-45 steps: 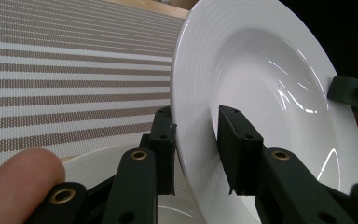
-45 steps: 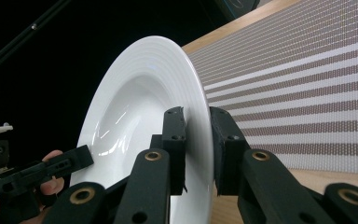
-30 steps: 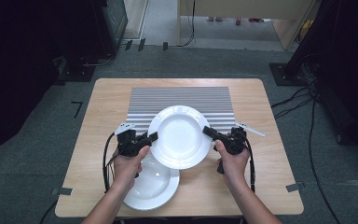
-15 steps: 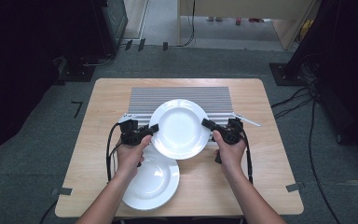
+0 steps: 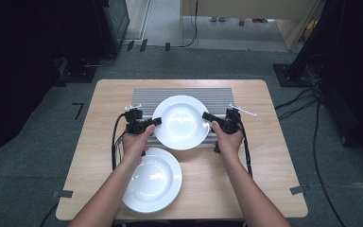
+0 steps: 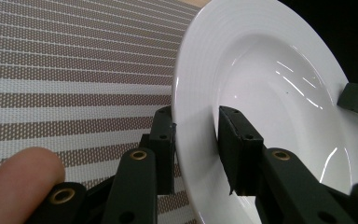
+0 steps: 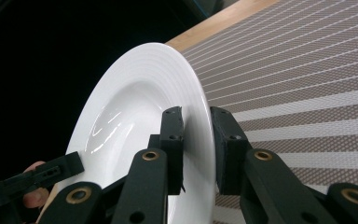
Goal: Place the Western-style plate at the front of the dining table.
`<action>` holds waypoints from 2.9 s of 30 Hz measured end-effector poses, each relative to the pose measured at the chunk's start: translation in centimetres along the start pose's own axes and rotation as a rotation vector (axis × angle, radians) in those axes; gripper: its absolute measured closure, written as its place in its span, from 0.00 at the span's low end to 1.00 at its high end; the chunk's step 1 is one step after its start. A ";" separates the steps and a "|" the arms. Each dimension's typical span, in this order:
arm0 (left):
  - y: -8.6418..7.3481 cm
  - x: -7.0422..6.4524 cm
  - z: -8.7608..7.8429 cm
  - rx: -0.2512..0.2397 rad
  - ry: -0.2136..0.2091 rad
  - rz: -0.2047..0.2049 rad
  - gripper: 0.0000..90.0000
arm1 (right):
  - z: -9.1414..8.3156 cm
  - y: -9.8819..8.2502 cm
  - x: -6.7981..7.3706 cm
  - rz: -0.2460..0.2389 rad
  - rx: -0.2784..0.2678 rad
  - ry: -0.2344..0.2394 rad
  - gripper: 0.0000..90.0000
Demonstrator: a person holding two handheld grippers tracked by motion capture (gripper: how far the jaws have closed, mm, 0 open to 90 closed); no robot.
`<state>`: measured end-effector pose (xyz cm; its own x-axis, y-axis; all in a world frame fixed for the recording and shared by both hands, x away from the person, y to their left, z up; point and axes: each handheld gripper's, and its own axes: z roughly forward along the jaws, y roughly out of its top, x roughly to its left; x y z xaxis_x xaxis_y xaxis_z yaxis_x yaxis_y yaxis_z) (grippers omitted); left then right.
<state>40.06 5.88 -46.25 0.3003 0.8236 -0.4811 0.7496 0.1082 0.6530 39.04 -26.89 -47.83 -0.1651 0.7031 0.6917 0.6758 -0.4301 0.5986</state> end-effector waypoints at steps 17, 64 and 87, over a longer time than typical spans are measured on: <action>2.6 1.8 5.1 0.104 0.071 -0.048 0.75 | 4.0 1.5 -2.1 0.067 0.007 -0.081 0.86; 4.3 0.7 4.7 0.158 0.150 0.135 0.20 | 5.4 3.3 -1.9 -0.148 -0.090 -0.130 0.55; 2.5 2.1 -2.9 0.066 0.072 0.224 0.12 | -0.8 2.6 -0.2 -0.400 0.044 -0.144 0.31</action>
<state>40.83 9.48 -43.92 0.4223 0.8606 -0.2846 0.7069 -0.1161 0.6977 40.22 -28.61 -46.12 -0.3204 0.8828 0.3434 0.6096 -0.0853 0.7881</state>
